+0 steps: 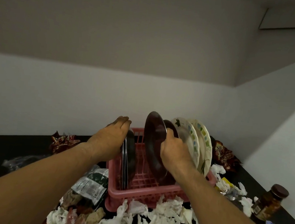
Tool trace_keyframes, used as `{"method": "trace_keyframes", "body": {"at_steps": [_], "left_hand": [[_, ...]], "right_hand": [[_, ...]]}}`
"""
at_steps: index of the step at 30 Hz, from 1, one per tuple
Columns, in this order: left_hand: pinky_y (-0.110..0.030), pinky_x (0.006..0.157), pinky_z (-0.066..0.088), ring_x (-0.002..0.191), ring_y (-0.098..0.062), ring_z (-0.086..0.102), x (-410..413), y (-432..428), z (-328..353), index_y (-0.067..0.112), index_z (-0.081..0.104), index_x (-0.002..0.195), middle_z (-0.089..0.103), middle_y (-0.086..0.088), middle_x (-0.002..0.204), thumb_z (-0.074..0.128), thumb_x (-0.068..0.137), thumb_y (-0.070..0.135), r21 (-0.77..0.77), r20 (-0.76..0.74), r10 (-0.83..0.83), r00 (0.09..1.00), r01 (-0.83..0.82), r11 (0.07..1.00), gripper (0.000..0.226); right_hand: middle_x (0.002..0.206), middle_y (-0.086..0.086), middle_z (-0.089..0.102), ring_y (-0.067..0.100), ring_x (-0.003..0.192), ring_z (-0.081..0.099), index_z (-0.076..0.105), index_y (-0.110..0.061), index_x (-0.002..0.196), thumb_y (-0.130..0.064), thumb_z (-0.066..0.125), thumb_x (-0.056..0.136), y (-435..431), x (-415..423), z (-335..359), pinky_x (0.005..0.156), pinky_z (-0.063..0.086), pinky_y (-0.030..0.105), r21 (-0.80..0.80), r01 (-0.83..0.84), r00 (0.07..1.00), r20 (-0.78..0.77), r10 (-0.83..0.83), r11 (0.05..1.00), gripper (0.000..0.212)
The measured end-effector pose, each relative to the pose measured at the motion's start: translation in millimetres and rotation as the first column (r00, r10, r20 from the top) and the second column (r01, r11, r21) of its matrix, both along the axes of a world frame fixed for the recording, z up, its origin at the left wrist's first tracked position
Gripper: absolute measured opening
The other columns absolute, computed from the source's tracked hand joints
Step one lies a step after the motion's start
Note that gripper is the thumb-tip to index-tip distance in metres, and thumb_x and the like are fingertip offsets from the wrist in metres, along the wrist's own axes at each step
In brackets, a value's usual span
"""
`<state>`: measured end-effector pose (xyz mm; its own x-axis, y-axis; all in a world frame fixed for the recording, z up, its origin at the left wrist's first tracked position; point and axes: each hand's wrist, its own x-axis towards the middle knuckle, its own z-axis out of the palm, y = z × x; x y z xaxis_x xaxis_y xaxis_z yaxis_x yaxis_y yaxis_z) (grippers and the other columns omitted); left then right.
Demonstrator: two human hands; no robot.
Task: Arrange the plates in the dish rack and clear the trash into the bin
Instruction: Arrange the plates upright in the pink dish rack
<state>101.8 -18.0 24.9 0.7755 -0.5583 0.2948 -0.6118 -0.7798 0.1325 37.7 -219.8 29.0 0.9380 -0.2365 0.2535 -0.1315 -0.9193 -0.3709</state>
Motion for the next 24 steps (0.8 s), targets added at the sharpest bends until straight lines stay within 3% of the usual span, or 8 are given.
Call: {"method": "trace_keyframes", "body": {"at_steps": [3,7,13,24], "left_hand": [[-0.034,0.115,0.024,0.147,-0.025,0.015,0,0,-1,0.013,0.009,0.153,0.005,-0.009,0.161,0.062,0.078,-0.008,-0.001,-0.013,0.007,1.0,-0.008,1.0,0.094],[-0.033,0.116,0.022,0.148,-0.025,0.011,1,0,-1,0.011,0.008,0.153,0.003,-0.01,0.161,0.06,0.077,-0.01,0.001,-0.019,0.004,1.0,-0.004,1.0,0.094],[-0.032,0.117,0.017,0.148,-0.024,0.008,0,-1,1,0.01,0.006,0.153,0.002,-0.011,0.161,0.061,0.077,-0.011,0.011,-0.018,0.005,1.0,-0.004,1.0,0.096],[-0.033,0.116,0.02,0.148,-0.025,0.008,0,-4,0,0.01,0.006,0.153,0.002,-0.01,0.162,0.061,0.075,-0.012,0.022,-0.015,0.009,1.0,-0.009,1.0,0.098]], "right_hand": [[0.095,0.013,0.067,0.031,0.081,0.067,0.031,-0.016,0.141,-0.02,0.034,0.101,0,1,-12,0.068,0.058,0.045,0.009,-0.002,1.0,0.027,0.002,1.0,0.039],[0.095,0.013,0.068,0.032,0.083,0.067,0.029,-0.016,0.142,-0.02,0.036,0.102,-1,3,-25,0.061,0.05,0.037,0.004,0.007,0.999,0.034,-0.007,1.0,0.041],[0.1,0.012,0.068,0.031,0.086,0.066,0.031,-0.016,0.142,-0.023,0.034,0.103,0,-2,-42,0.064,0.039,0.032,0.027,-0.007,0.998,0.07,0.005,1.0,0.04],[0.092,0.006,0.065,0.026,0.077,0.063,0.03,-0.019,0.142,-0.023,0.037,0.101,0,-11,-54,0.06,0.04,0.03,0.06,0.016,0.993,0.119,-0.023,0.998,0.042]]}}
